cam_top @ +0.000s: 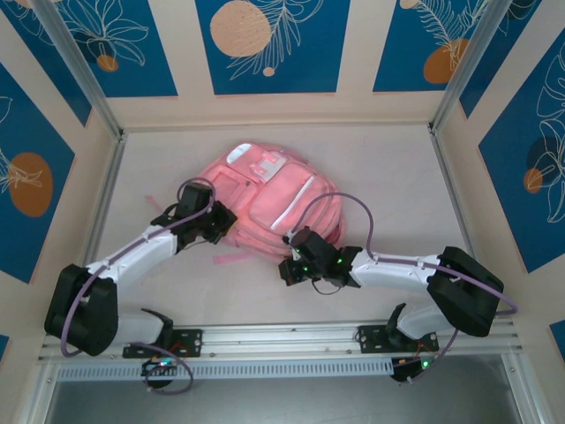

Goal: Pack the student bag
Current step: Unzip the student bag at the center of the table.

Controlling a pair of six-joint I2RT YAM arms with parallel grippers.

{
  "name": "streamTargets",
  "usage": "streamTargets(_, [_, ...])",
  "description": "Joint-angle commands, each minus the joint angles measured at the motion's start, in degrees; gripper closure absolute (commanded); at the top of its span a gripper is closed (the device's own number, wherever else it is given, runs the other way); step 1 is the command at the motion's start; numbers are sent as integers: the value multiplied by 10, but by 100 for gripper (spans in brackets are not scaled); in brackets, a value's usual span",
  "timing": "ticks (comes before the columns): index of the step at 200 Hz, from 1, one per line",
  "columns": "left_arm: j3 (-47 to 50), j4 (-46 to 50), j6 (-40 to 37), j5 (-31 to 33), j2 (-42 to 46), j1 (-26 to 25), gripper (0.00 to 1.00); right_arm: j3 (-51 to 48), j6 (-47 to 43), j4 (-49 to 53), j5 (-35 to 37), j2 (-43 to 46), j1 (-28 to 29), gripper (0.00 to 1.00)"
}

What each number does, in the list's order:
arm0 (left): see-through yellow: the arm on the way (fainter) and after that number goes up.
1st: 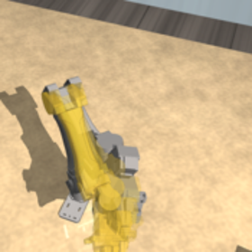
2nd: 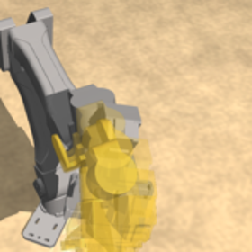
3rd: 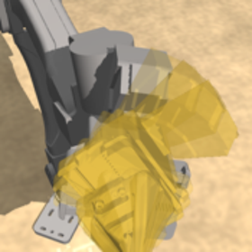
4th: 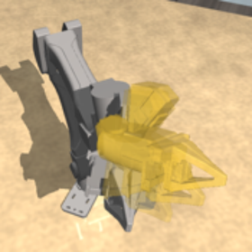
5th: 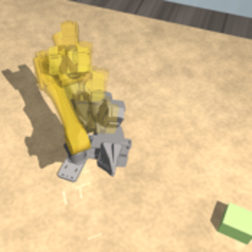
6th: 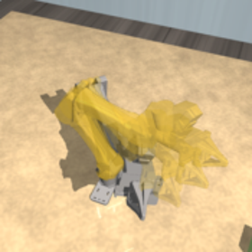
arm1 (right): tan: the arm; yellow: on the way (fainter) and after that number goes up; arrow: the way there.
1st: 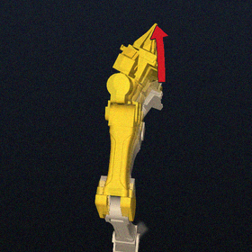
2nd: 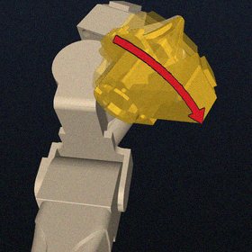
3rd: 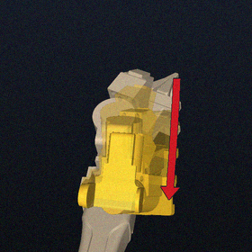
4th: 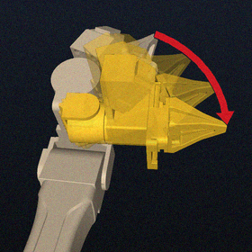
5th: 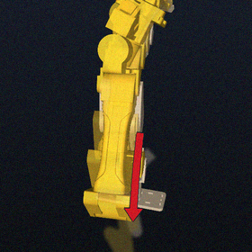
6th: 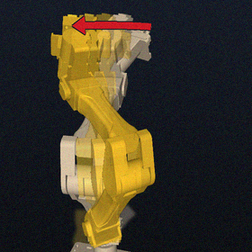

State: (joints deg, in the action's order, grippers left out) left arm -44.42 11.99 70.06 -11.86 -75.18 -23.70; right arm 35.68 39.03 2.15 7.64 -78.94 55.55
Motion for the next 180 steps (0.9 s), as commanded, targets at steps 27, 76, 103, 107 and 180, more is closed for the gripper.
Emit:
streamTargets(27, [-44, 64, -50, 41, 14, 34, 100, -24, 4, 69, 56, 56, -4, 100])
streamTargets(76, [-54, 108, -69, 40, 30, 77, 100, -62, 3, 104, 43, 125, -55, 100])
streamTargets(103, [-71, 137, -88, 41, 31, 95, 100, -71, 1, 127, 39, 154, -83, 100])
streamTargets(107, [-74, 142, -91, 43, 32, 98, 100, -73, 3, 128, 39, 159, -88, 100])
streamTargets(180, [-158, 210, -167, 33, -16, 110, 100, -34, -108, 105, -99, 134, -68, 100])
